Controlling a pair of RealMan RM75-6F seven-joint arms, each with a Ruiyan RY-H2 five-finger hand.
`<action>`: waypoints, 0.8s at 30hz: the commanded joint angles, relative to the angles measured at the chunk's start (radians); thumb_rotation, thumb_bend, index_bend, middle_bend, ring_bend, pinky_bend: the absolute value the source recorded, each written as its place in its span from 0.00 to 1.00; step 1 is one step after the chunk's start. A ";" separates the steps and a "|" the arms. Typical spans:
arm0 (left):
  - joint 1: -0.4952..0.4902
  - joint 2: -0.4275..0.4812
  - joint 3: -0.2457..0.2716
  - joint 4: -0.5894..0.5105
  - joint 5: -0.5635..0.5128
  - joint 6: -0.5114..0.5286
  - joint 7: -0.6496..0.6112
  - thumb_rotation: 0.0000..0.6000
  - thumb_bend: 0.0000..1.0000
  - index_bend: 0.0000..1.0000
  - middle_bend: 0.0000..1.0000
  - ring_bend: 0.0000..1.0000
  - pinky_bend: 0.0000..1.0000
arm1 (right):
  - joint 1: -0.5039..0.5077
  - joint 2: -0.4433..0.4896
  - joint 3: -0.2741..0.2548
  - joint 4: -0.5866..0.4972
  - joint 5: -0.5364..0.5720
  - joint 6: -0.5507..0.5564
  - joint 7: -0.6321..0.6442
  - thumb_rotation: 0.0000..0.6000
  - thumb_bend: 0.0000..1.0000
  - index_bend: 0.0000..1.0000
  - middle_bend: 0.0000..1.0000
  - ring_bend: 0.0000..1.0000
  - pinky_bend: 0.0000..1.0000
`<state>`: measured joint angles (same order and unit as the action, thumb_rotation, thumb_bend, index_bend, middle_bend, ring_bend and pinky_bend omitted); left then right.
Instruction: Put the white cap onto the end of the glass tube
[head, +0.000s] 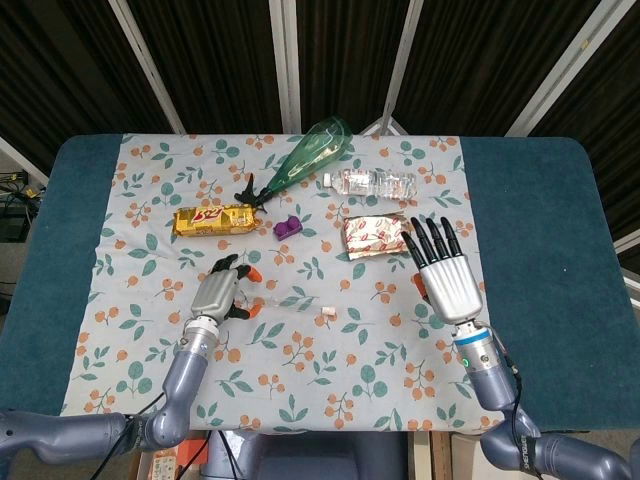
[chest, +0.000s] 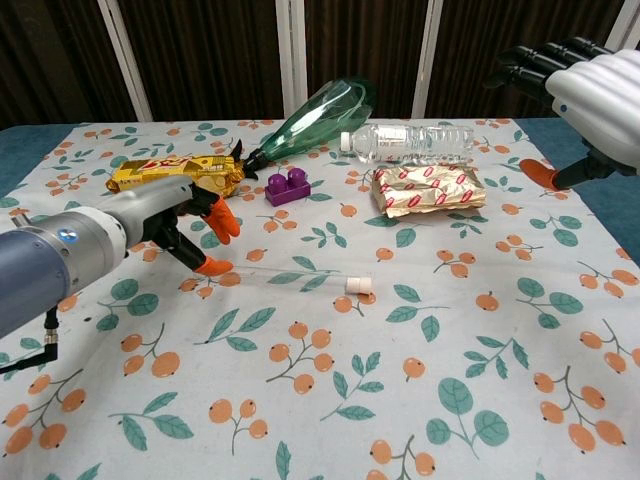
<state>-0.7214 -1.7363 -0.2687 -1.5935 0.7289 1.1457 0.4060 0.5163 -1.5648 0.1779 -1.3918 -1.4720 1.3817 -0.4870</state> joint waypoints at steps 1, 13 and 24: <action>0.033 0.060 0.015 -0.057 0.094 0.050 -0.021 1.00 0.33 0.37 0.31 0.05 0.00 | -0.039 0.033 0.023 -0.097 0.067 0.011 0.055 1.00 0.43 0.13 0.04 0.00 0.00; 0.264 0.386 0.239 -0.274 0.492 0.259 -0.159 1.00 0.23 0.14 0.17 0.00 0.00 | -0.223 0.276 -0.040 -0.425 0.160 0.055 0.231 1.00 0.31 0.01 0.00 0.00 0.00; 0.501 0.626 0.449 -0.350 0.732 0.448 -0.323 1.00 0.22 0.12 0.11 0.00 0.00 | -0.401 0.432 -0.192 -0.404 0.029 0.158 0.446 1.00 0.31 0.00 0.00 0.00 0.00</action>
<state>-0.2656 -1.1513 0.1297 -1.9476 1.3925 1.5393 0.1298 0.1489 -1.1493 0.0151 -1.8147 -1.4110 1.5078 -0.0696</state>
